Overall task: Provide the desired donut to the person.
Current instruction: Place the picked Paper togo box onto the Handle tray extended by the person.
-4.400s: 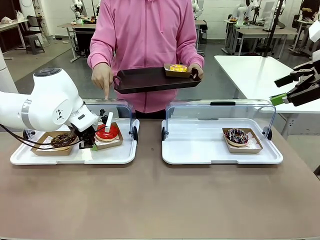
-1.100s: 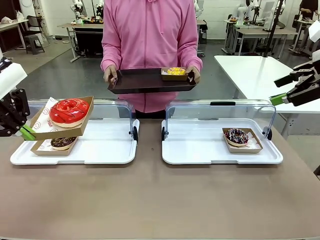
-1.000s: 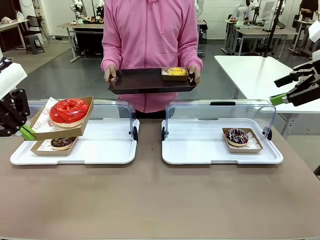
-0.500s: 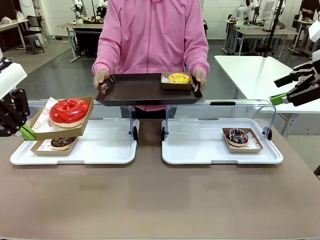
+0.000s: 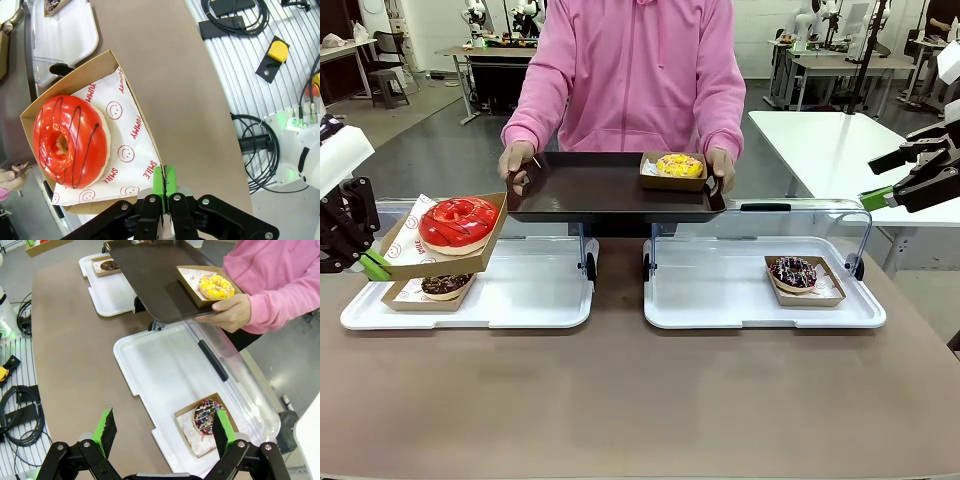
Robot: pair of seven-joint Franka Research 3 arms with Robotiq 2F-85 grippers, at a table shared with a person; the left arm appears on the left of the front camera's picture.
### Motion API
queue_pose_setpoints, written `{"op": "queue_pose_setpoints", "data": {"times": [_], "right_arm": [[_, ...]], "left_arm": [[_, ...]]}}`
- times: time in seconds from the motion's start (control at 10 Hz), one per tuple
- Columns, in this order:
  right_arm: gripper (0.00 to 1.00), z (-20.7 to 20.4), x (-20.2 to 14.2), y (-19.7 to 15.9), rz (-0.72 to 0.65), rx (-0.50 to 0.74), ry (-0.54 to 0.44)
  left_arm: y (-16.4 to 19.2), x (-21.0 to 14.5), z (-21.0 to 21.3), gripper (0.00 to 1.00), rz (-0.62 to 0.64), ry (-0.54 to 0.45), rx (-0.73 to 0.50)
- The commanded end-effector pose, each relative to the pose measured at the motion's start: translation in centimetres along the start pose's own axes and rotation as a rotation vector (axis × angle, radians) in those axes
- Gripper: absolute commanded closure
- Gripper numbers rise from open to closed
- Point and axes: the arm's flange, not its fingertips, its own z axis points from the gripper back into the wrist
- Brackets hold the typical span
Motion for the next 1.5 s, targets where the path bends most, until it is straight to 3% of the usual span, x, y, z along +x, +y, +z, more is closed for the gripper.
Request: {"op": "queue_pose_setpoints", "data": {"times": [0.0,1.1,1.4], "right_arm": [[0.0,-0.1,-0.2,0.1,-0.001,0.002,0.001],[0.0,-0.1,-0.2,0.1,-0.001,0.002,0.001],[0.0,-0.1,-0.2,0.1,-0.001,0.002,0.001]], "left_arm": [[0.3,0.2,0.0,1.0,-0.003,-0.001,0.013],[0.0,0.0,0.0,0.99,0.0,0.0,0.0],[9.4,4.6,2.7,0.99,-0.014,0.019,-0.029]]}}
